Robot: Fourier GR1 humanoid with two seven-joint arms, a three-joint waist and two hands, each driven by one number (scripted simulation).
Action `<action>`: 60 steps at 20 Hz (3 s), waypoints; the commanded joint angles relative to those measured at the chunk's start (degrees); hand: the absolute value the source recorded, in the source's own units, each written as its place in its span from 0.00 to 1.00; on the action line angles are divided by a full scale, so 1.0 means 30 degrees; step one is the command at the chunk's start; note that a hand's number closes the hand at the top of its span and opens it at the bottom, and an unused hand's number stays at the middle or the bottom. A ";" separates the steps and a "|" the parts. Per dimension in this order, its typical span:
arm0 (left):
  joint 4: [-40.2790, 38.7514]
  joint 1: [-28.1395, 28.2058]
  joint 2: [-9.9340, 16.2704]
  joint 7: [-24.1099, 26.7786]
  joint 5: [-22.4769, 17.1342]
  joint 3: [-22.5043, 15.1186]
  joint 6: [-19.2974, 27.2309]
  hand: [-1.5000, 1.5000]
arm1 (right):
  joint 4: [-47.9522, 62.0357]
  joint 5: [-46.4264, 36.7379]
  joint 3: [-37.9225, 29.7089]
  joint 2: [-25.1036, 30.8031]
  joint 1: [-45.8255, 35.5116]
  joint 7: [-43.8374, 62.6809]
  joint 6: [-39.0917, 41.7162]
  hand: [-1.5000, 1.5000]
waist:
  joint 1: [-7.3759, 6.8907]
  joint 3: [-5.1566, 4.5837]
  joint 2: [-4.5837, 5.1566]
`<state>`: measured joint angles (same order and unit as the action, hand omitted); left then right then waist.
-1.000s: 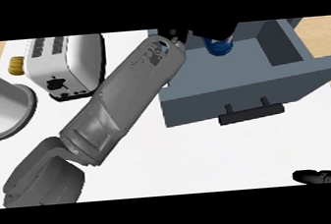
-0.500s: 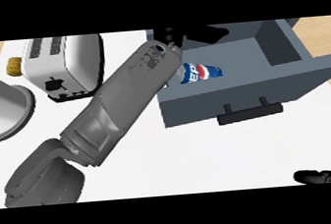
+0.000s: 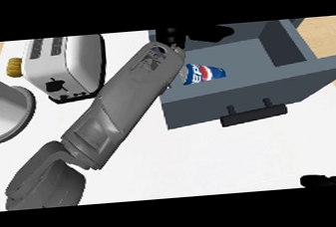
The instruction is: Pick up the can, place it into the drawer and close the drawer
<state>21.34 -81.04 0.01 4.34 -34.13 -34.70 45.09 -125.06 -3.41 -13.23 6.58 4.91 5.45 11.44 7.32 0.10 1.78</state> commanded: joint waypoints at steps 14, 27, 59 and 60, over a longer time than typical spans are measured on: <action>0.1372 -0.0285 -0.0003 0.1120 -0.1954 -0.0191 0.1376 0.00 | 0.0173 -1.0211 0.3583 0.2403 -0.1360 -0.1368 -0.0630 0.00 | -0.1465 -0.0022 -0.0279; 0.2422 -0.0373 0.0990 -0.0768 -0.1408 0.0237 0.0647 0.00 | 0.9188 -1.8909 0.6652 0.2195 -0.3616 -0.2831 -0.5097 0.00 | -0.2747 -0.0019 -0.0515; 1.4551 0.6192 0.8748 -0.6811 0.1228 -0.0523 0.0099 0.00 | 2.9500 -2.1856 0.1701 0.0691 -1.5800 -0.4402 -1.6383 0.00 | -0.3749 0.0002 -0.0376; 1.5175 0.6877 0.9155 -0.6758 0.1261 -0.0506 -0.0012 0.00 | 2.9900 -2.1749 0.1542 0.0700 -1.6001 -0.4571 -1.6698 0.00 | -0.3758 -0.0002 -0.0403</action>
<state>63.02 -64.10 25.14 -15.56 -30.94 -36.38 45.69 -43.30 -69.30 -7.21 10.02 -39.56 -7.45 -35.94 -3.75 -0.78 -0.38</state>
